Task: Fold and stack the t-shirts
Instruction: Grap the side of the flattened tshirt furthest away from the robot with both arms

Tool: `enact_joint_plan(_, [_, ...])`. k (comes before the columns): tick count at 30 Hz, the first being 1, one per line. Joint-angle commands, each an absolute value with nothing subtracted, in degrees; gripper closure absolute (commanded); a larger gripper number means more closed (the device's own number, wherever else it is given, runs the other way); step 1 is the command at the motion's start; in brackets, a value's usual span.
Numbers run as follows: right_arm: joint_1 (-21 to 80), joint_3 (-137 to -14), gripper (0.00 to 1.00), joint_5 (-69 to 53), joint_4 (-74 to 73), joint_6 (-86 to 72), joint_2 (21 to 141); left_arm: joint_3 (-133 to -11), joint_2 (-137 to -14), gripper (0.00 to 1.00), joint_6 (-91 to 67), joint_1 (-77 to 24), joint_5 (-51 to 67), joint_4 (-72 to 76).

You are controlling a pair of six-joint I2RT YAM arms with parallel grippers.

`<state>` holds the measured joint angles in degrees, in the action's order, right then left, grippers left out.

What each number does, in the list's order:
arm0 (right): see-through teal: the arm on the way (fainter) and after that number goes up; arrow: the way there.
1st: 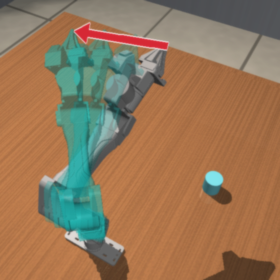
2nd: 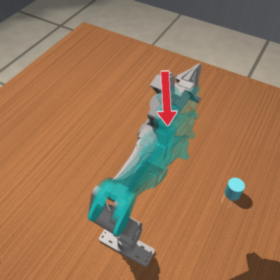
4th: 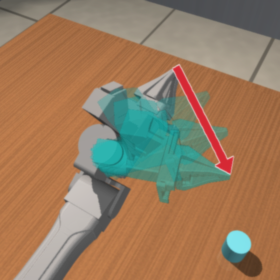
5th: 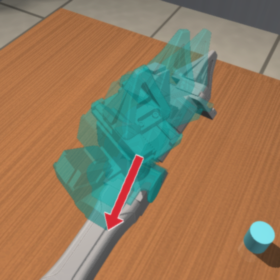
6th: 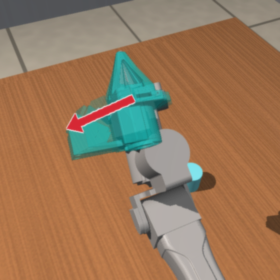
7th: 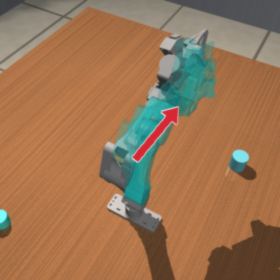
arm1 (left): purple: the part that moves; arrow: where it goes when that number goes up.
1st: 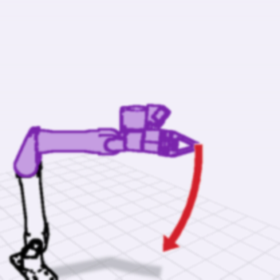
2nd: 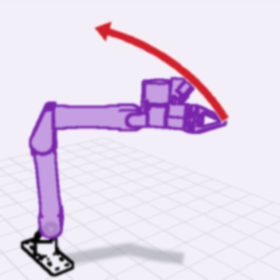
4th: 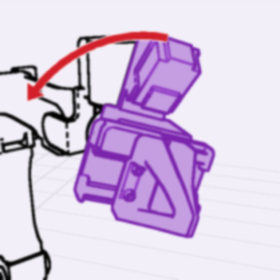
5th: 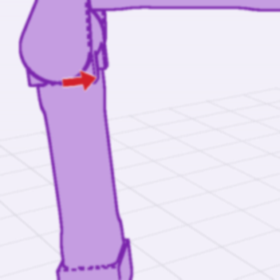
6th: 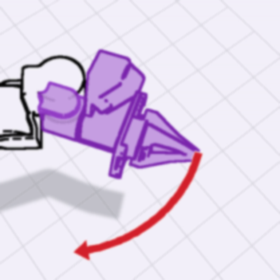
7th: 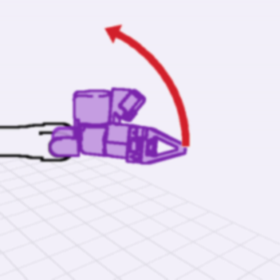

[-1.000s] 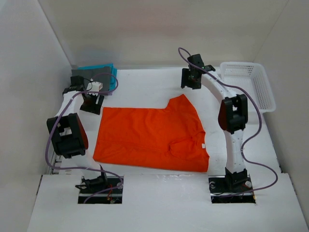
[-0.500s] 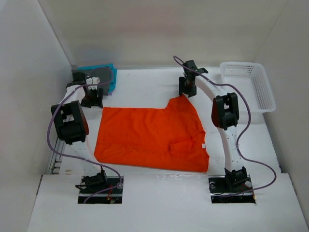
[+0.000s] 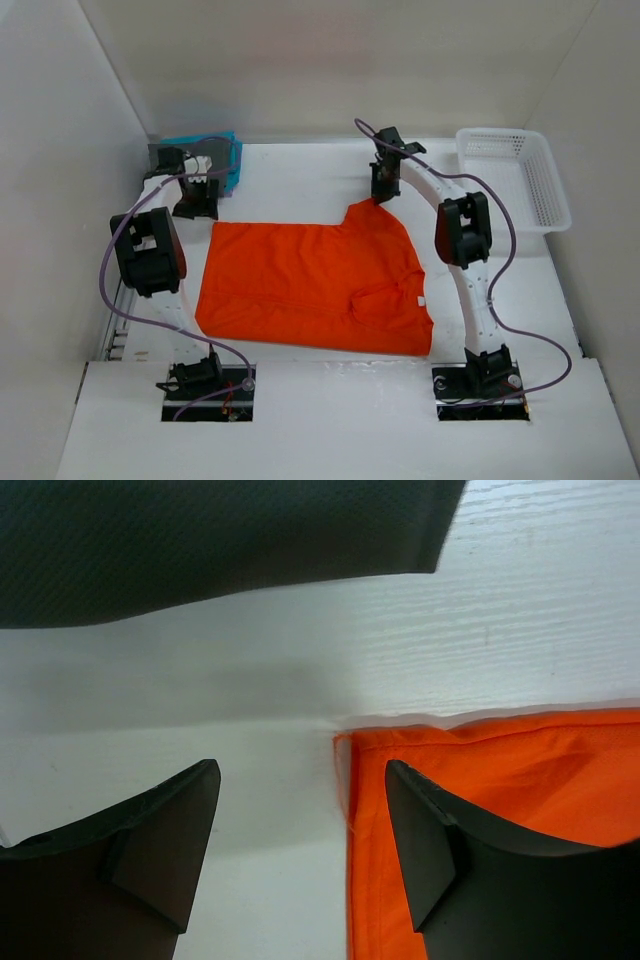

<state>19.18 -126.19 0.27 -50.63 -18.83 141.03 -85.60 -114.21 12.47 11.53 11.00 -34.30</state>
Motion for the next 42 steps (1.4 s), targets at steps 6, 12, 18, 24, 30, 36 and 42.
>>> enact_joint_plan(6, [20.3,-118.7,1.00,-2.1,-44.7,-20.1,130.8,-85.5,-116.8,0.35,9.7,9.0,11.2,-31.7])
enact_joint_plan(12, [20.7,-113.3,1.00,-2.2,-42.5,-20.5,126.4,-85.5,-119.5,0.39,9.3,9.0,11.7,-32.9])
enact_joint_plan(18, [20.7,-107.5,1.00,-2.2,-39.7,-21.3,122.3,-84.9,-120.5,0.54,9.8,8.3,13.8,-34.5])
enact_joint_plan(24, [21.3,-101.7,1.00,-2.1,-37.3,-21.5,118.3,-83.0,-119.3,0.71,11.0,7.3,17.6,-38.2])
enact_joint_plan(30, [21.8,-96.6,1.00,-2.0,-34.5,-22.4,115.0,-81.5,-117.0,0.89,10.3,7.7,18.6,-39.1])
enact_joint_plan(36, [22.1,-94.0,1.00,-1.9,-33.2,-22.4,113.2,-83.1,-113.9,0.70,10.1,8.0,17.9,-38.7])
enact_joint_plan(42, [22.5,-91.7,1.00,-1.8,-32.0,-22.8,112.3,-82.5,-110.6,0.45,8.6,9.2,18.0,-37.4])
